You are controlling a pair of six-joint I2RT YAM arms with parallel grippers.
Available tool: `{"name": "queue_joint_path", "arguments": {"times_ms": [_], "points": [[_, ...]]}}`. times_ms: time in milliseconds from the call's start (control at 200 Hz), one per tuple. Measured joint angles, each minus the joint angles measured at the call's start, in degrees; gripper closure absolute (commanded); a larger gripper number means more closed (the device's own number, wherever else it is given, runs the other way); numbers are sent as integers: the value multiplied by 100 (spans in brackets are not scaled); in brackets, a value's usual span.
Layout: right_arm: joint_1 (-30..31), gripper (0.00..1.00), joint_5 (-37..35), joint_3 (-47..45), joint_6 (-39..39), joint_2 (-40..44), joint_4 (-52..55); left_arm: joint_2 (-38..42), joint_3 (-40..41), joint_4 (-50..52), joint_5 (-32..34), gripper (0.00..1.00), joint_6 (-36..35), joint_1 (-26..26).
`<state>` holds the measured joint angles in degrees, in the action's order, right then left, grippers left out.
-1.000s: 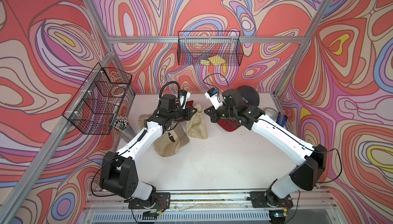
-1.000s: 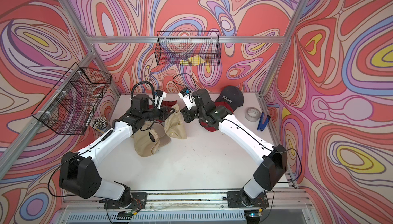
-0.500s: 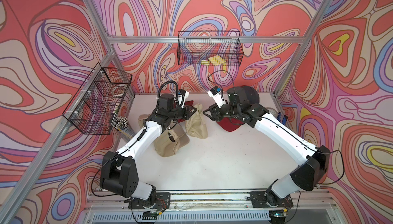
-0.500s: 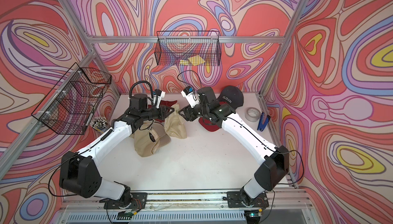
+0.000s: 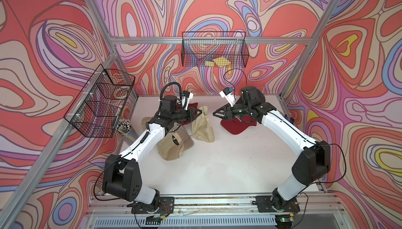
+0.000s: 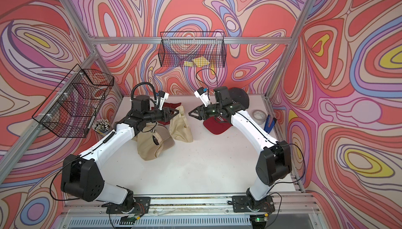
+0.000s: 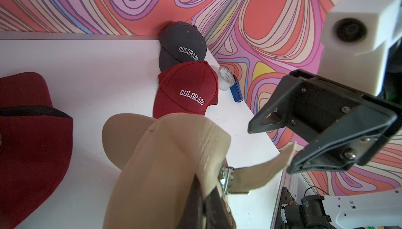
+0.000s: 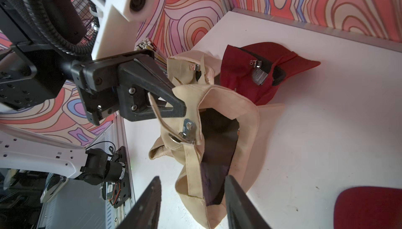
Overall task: Open the adjustable buckle of the baseball cap
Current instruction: Open the adjustable buckle on the baseball cap, then pull the adjustable strap on the baseball cap.
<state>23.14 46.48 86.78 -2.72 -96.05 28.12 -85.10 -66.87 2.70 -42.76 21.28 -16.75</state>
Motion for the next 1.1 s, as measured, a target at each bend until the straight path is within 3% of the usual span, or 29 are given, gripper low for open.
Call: {"name": "queue_joint_path", "arguments": {"times_ms": [446, 766, 1097], "points": [[0, 57, 739, 2, 551, -487, 184, -17, 0, -614, -868, 100, 184, 26], [0, 60, 1329, -61, 855, -490, 105, -17, 2, -723, -960, 100, 195, 26], [0, 69, 1467, -197, 798, -435, -205, -20, 2, -750, -1045, 100, 267, 26]]}}
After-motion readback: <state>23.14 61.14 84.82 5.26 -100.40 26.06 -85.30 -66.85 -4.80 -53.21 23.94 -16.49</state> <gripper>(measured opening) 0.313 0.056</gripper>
